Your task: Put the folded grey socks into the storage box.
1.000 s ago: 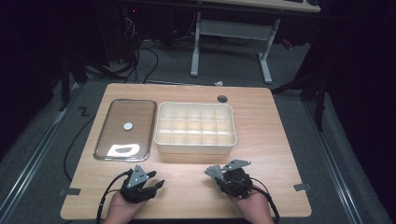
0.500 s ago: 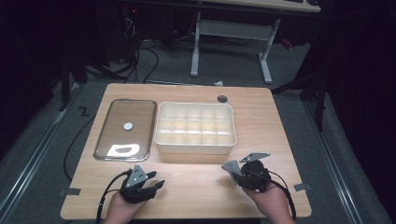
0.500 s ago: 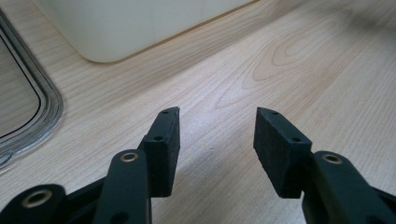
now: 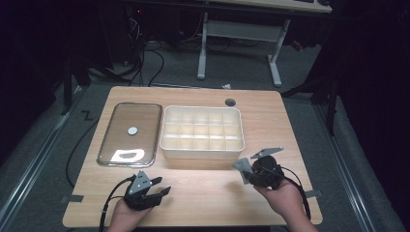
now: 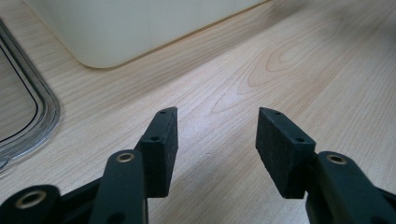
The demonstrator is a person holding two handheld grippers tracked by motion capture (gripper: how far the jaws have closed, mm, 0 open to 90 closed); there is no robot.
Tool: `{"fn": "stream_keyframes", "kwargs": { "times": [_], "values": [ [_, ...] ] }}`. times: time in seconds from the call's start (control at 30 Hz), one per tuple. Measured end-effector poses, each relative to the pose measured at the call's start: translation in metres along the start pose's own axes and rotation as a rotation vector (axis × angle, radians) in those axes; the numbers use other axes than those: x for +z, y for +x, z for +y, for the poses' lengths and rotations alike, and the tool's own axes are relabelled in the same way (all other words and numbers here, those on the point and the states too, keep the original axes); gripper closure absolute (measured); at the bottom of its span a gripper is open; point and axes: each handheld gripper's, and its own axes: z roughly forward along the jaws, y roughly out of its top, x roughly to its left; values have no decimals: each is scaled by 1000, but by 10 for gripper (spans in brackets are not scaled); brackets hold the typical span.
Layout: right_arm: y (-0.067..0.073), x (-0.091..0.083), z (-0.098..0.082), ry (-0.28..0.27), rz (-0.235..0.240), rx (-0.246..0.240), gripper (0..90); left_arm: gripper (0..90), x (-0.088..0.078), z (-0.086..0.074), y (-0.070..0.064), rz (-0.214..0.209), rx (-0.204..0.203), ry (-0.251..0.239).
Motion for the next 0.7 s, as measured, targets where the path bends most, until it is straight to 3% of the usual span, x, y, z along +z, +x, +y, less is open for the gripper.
{"fn": "stream_keyframes", "kwargs": {
  "times": [0.17, 0.37, 0.7],
  "values": [
    [-5, -6, 17, 5, 7, 8, 696, 491, 0, 0, 0, -3, 2, 2],
    [-11, -9, 41, 21, 3, -15, 697, 487, 0, 0, 1, -6, 4, -6],
    [-20, 2, 79, 82, -4, -36, 698, 477, 0, -1, 2, -2, 11, -9]
  ]
}}
